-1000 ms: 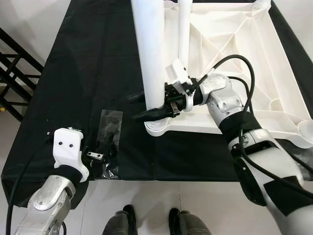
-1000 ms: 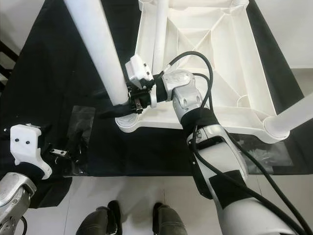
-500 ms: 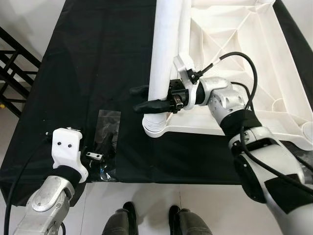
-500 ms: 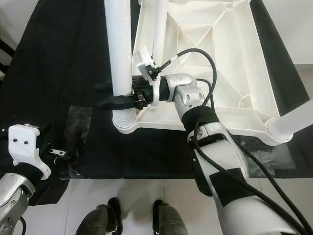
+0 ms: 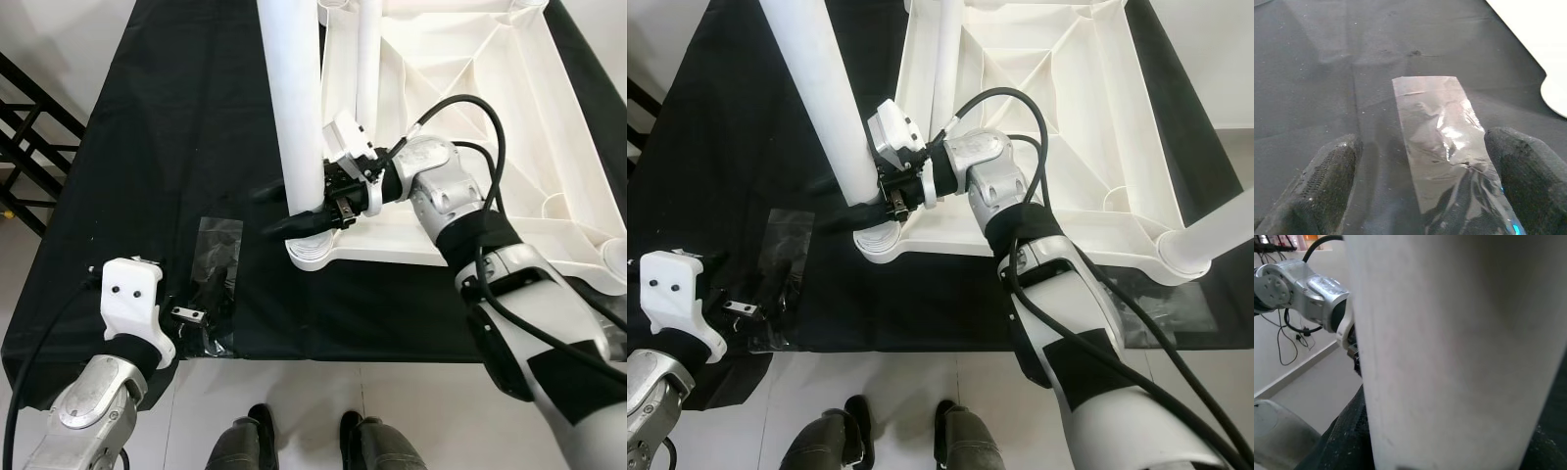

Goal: Building children table

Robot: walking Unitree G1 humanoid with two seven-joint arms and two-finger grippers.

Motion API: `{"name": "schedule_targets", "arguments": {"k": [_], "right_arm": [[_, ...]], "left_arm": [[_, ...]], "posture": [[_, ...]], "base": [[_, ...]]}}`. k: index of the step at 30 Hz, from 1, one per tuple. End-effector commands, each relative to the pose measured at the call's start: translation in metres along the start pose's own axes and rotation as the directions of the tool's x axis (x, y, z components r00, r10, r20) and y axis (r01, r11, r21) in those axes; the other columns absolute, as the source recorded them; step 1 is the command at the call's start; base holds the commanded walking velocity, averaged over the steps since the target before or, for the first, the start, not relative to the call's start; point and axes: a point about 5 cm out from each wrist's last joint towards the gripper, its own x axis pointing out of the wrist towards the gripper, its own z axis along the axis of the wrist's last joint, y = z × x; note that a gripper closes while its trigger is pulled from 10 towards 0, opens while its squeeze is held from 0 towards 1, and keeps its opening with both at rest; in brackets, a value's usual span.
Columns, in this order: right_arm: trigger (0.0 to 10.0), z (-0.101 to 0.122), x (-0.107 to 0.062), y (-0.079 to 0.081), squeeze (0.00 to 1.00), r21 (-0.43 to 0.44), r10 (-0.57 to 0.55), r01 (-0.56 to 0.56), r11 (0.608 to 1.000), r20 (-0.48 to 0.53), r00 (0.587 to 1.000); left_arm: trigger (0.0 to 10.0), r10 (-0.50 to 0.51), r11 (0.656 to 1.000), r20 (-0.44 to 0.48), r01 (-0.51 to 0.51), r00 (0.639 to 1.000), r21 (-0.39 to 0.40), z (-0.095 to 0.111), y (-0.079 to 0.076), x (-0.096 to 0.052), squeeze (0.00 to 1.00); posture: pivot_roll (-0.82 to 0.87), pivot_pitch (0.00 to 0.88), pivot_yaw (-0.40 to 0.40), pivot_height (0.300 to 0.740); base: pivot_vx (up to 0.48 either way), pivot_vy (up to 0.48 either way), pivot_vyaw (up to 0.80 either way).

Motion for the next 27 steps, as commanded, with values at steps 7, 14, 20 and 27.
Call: {"name": "schedule_targets", "arguments": {"k": [7, 14, 20, 27], "right_arm": [[10.0, -0.034, 0.013, 0.017, 0.00, 0.167, 0.075, -0.073, 0.983, -0.006, 0.997], [10.0, -0.032, 0.018, 0.016, 0.00, 0.195, 0.085, -0.088, 0.977, 0.024, 0.996], [10.0, -0.037, 0.018, 0.013, 0.00, 0.177, 0.051, -0.051, 0.983, 0.006, 0.999], [10.0, -0.046, 0.016, 0.007, 0.00, 0.203, -0.172, 0.185, 0.962, -0.078, 0.982]], "left_arm": [[10.0, 0.002, 1.000, -0.034, -0.002, 0.999, 0.004, -0.002, 0.003, -0.009, 0.00], [10.0, 0.005, 1.000, -0.045, -0.005, 0.999, 0.008, -0.002, 0.003, -0.015, 0.00], [10.0, 0.009, 1.000, -0.050, -0.009, 0.999, 0.007, -0.002, 0.003, -0.016, 0.00], [10.0, 0.008, 1.000, -0.047, -0.008, 0.999, -0.008, -0.004, 0.001, -0.013, 0.00]], "posture": [[0.08, 0.401, 0.005, 0.740], [0.09, 0.405, 0.003, 0.740], [0.08, 0.400, 0.001, 0.740], [0.02, 0.393, -0.032, 0.740]], "base": [[0.000, 0.000, 0.00], [0.000, 0.000, 0.00], [0.000, 0.000, 0.00], [0.000, 0.000, 0.00]]}}
